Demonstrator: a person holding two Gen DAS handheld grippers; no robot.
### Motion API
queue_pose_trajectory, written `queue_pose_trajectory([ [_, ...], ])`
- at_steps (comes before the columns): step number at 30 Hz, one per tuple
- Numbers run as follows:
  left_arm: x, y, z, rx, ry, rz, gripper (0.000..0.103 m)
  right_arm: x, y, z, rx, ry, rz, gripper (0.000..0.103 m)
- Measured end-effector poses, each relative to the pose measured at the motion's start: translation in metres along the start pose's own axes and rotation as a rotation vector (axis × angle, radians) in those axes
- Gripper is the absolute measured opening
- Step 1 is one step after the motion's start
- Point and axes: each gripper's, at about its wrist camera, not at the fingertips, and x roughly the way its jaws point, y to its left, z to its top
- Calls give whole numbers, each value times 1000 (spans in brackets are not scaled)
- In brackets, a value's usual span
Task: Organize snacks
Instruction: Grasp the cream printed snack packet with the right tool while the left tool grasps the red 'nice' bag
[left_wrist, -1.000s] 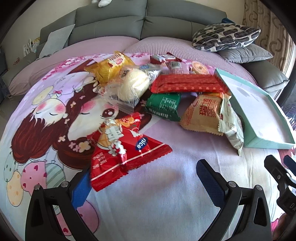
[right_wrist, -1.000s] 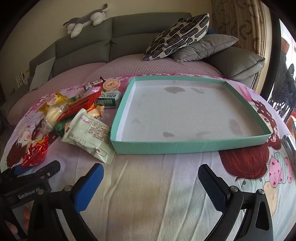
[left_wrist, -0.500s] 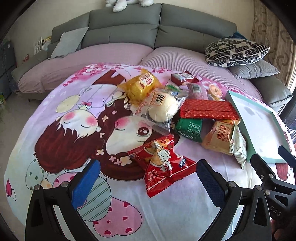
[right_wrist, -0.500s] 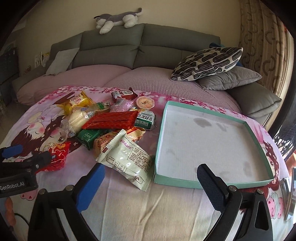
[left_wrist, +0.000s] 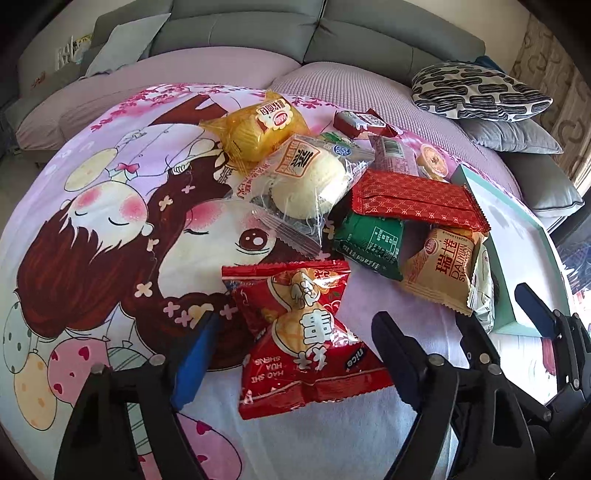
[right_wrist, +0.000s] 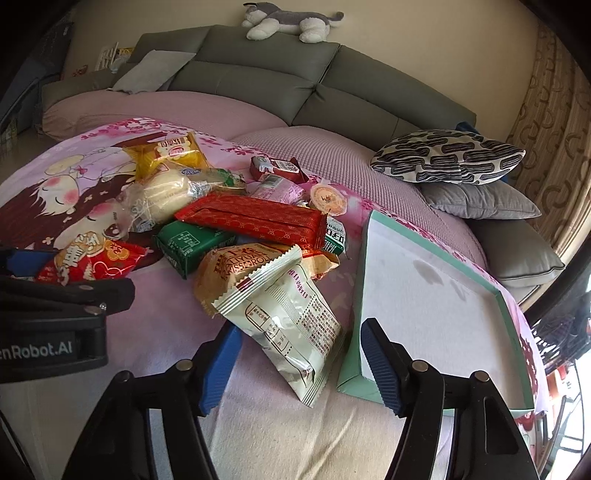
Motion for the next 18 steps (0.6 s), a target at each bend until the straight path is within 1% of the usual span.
queue_pose_trajectory([
  [1, 2, 1, 0, -6, 8, -2, 72, 3, 0, 0, -2, 7, 3, 56],
  [2, 3, 2, -1, -9, 10, 5, 69, 6, 0, 0, -3, 19, 4, 53],
  [3, 3, 2, 0, -12, 5, 3, 69, 8, 0, 0, 0, 28, 7, 49],
  [4, 3, 3, 0, -18, 2, -1, 69, 10, -1, 0, 6, 31, 13, 43],
  [6, 1, 5, 0, -24, -6, -5, 67, 8, -3, -1, 14, 20, 6, 39],
  [9, -1, 7, -1, -31, -12, -2, 65, 2, -6, 0, 23, -15, 2, 28],
  [13, -9, 10, -1, -42, -32, 4, 64, -4, -16, 3, 69, -37, 6, 24],
  [16, -17, 12, 1, -53, -49, 10, 63, -10, -26, 4, 113, -55, 28, 21],
  [18, -25, 13, 2, -57, -69, 14, 59, -18, -32, 4, 144, -79, 50, 20],
])
